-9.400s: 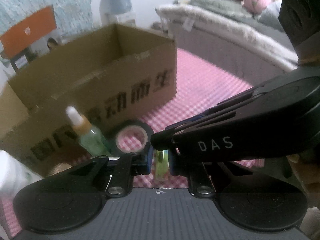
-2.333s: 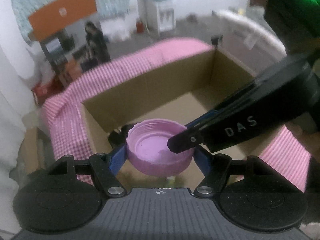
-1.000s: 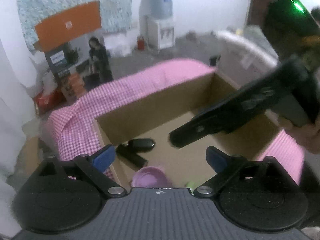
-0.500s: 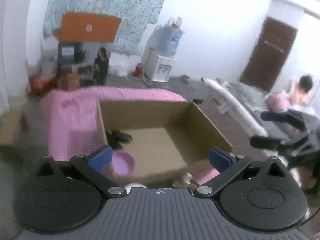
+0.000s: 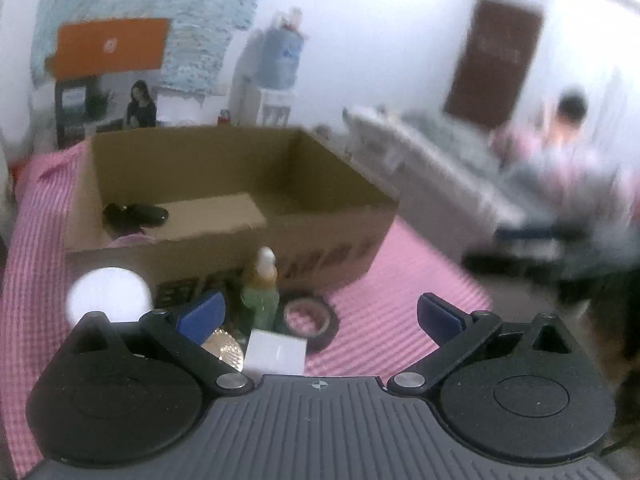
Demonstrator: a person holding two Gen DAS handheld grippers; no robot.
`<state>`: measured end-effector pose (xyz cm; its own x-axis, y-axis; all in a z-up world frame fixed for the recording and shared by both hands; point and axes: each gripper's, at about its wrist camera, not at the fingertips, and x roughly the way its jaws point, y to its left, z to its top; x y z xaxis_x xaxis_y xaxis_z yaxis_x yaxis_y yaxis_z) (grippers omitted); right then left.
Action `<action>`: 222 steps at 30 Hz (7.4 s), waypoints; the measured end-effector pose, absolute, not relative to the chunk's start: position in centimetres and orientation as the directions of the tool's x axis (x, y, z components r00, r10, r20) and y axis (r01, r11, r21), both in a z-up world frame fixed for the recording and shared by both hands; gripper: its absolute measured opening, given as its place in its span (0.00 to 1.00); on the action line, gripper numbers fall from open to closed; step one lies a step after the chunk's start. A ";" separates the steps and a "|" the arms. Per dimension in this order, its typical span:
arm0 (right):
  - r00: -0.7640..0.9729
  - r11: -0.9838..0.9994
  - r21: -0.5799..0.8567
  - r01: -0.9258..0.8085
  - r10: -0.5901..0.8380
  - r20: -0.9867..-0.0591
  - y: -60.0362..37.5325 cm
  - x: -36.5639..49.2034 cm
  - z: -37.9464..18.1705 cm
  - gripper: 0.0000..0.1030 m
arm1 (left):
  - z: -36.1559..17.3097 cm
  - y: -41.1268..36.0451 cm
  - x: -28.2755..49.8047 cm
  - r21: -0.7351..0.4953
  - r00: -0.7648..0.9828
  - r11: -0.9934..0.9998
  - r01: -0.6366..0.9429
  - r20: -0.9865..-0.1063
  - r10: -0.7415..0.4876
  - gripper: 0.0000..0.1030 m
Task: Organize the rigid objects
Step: 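Move the right gripper to the black tape roll and grasp its edge, then carry the tape roll with the right gripper into the box and lower it, then open the right gripper to release the tape and withdraw, then move the right gripper to the white charger plug and grasp it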
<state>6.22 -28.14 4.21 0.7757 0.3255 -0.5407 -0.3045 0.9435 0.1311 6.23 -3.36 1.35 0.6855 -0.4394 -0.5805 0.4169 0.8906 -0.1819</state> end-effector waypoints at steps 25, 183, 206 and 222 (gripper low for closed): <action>0.498 0.839 0.405 -0.363 0.542 -0.677 -29.0 15.7 -4.6 0.32 | -5.5 -13.2 11.7 0.096 0.545 0.841 0.532 -0.800 -0.253 0.58; 0.303 0.743 0.479 -0.467 0.643 -0.703 -22.2 16.6 -4.6 0.43 | -4.7 -3.5 8.3 -0.291 0.519 0.911 0.291 -0.752 -0.406 0.71; 0.217 0.725 0.611 -0.319 0.683 -0.697 -28.1 12.3 -6.7 0.39 | -5.7 -5.9 7.2 -0.343 0.420 0.847 0.406 -0.753 -0.506 0.66; 0.220 0.691 0.671 -0.270 0.723 -0.655 -28.2 15.2 -7.3 0.42 | -6.0 -6.2 10.0 -0.305 0.442 0.886 0.349 -0.780 -0.443 0.59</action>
<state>15.23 -28.23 -7.32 0.2205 0.7227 -0.6551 -0.2698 0.6906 0.6711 9.98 -6.18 -6.01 0.4417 -0.4428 -0.7803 0.3493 0.8860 -0.3050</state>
